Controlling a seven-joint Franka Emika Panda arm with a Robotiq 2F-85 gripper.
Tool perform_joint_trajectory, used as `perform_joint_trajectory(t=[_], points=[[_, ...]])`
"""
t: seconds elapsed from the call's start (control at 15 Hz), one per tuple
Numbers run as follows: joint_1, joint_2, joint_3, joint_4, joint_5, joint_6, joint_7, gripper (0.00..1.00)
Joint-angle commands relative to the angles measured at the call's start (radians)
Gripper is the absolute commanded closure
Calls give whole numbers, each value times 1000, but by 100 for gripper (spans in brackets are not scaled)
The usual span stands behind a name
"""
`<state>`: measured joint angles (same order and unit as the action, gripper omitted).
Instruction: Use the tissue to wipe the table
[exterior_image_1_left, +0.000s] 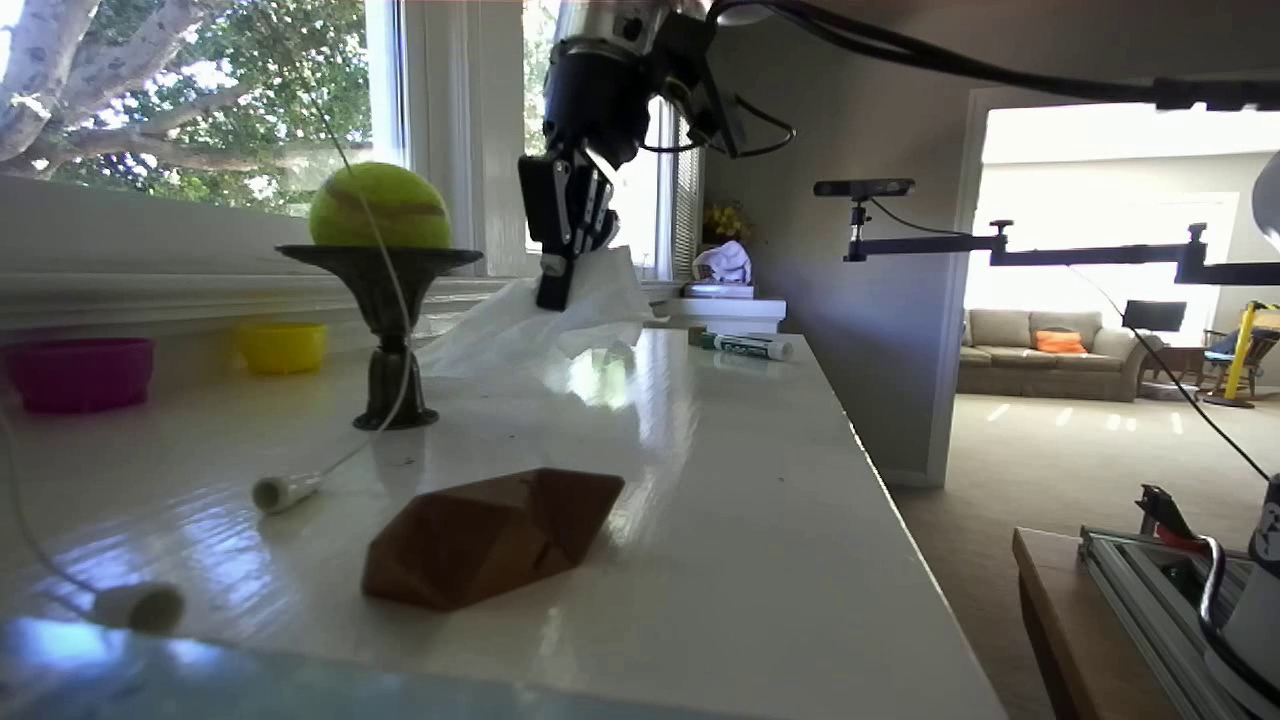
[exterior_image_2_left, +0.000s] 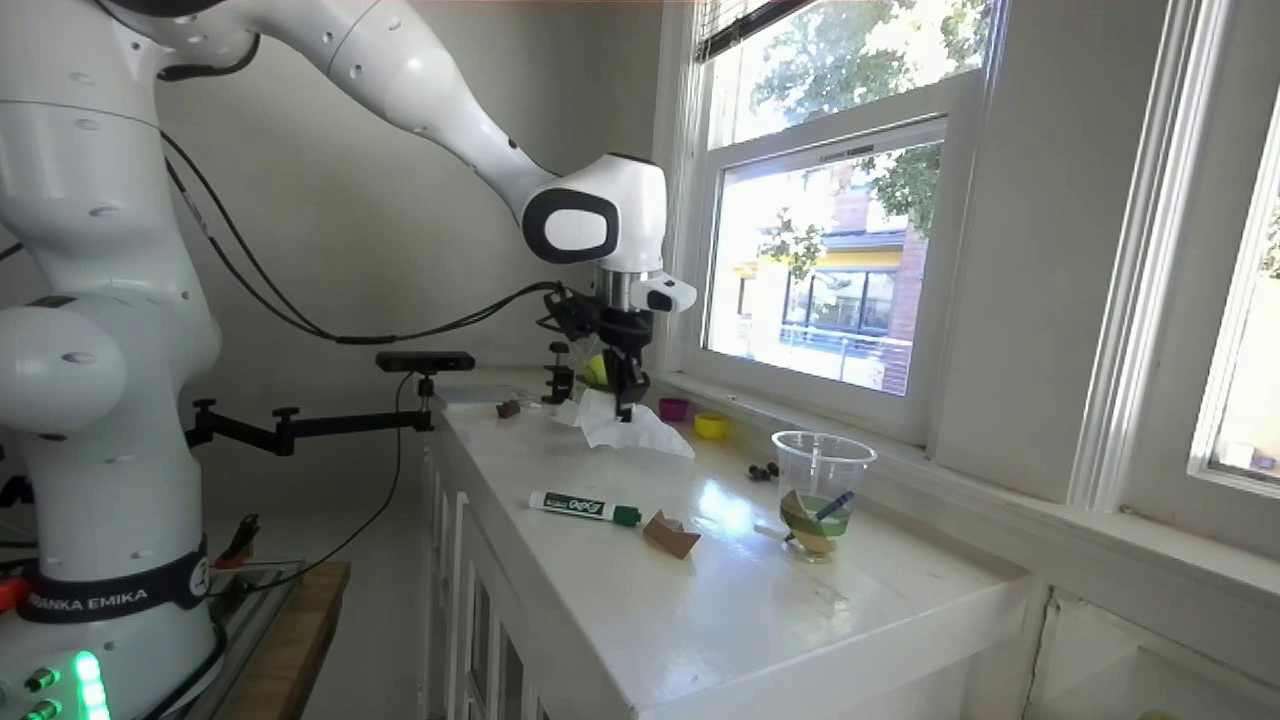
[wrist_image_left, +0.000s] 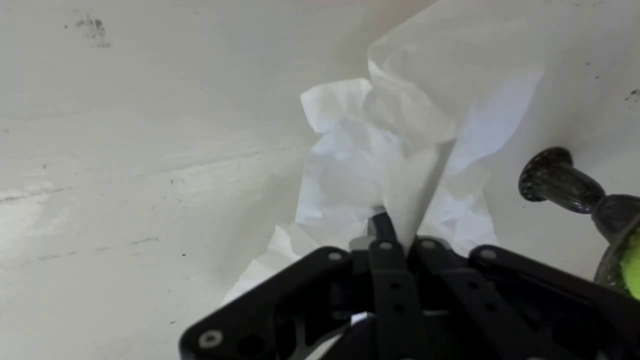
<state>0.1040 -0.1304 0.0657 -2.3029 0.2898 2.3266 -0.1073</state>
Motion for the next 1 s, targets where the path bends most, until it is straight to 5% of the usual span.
perform_joint_trajectory(t=[0.0, 0.93], points=[[10, 4, 2, -37, 22, 141, -58, 100], [-6, 134, -9, -46, 12, 302, -79, 100]])
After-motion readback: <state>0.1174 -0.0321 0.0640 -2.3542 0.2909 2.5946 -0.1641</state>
